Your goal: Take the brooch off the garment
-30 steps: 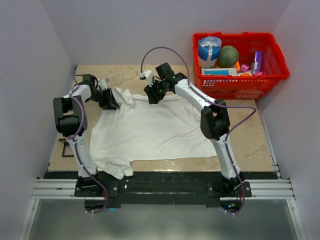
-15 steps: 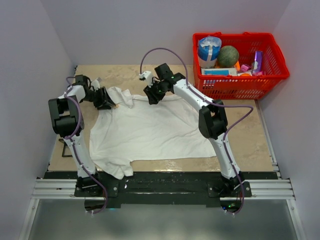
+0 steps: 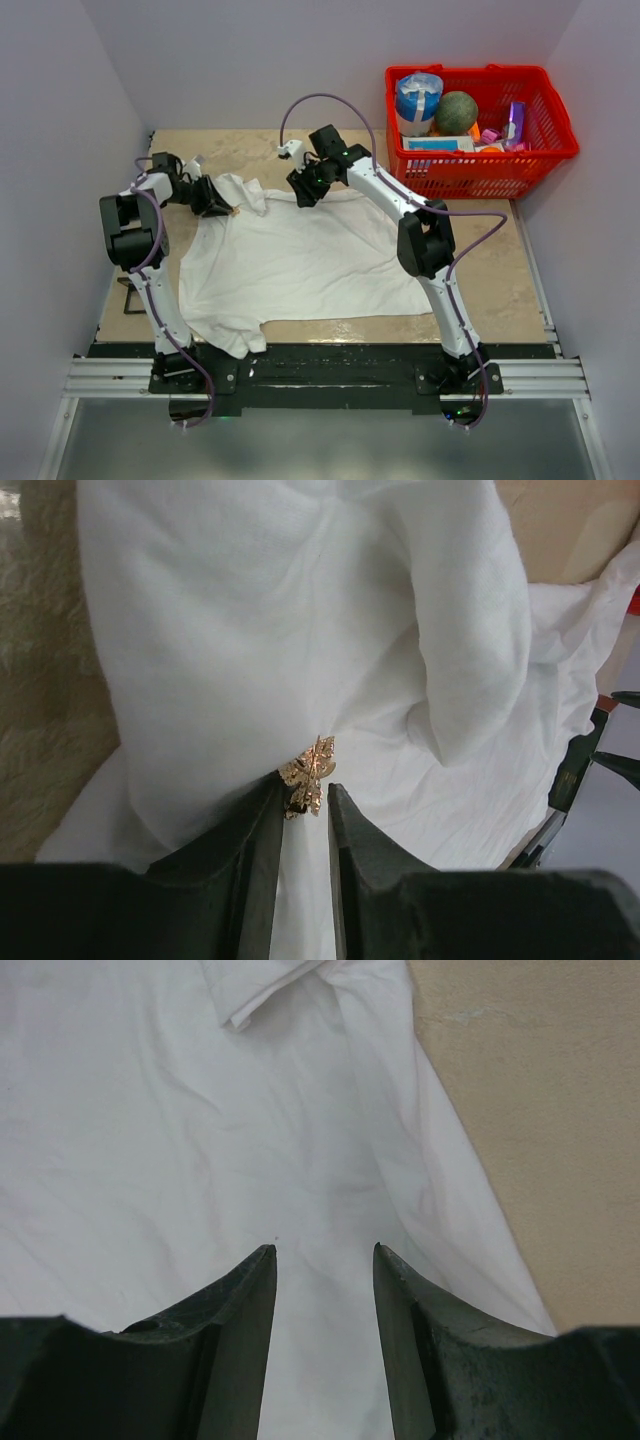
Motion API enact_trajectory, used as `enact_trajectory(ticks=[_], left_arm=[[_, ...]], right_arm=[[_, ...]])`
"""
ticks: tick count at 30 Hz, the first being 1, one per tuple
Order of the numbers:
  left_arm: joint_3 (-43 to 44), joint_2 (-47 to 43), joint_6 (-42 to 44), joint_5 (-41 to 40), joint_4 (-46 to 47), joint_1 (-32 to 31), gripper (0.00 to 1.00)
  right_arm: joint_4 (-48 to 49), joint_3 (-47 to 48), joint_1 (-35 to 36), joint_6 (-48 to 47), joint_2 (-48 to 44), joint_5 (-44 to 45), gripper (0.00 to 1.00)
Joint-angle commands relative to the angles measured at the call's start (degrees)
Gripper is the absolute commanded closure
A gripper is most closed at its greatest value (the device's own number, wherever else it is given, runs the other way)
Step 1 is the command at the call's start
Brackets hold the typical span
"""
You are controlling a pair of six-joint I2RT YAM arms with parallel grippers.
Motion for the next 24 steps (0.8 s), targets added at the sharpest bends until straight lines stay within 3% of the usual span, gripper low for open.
enact_trajectory(ticks=[1,12,20,24], left_arm=[[2.22,0.99,-1.71,4.54,2.68,-0.05,0.75],[2.05,1.25,1.97,8.05,2.15,0.12,0.99],[-1.56,-2.09,7.26,15.35,1.63,0.21,1.0],[-3.39,-3.22,8.13,16.94,-0.05,-0.05,1.0]], right_arm=[[0.38,1.78,-0.12,0.81,0.32,0.36,0.53],[1.26,4.15,0.05,2.65,1.46,-0.7,0.53],[3.63,10.13,1.45,6.95,3.31,-5.61,0.52],[10.72,9.18,2.43,13.62,3.39,-10.97,0.49]])
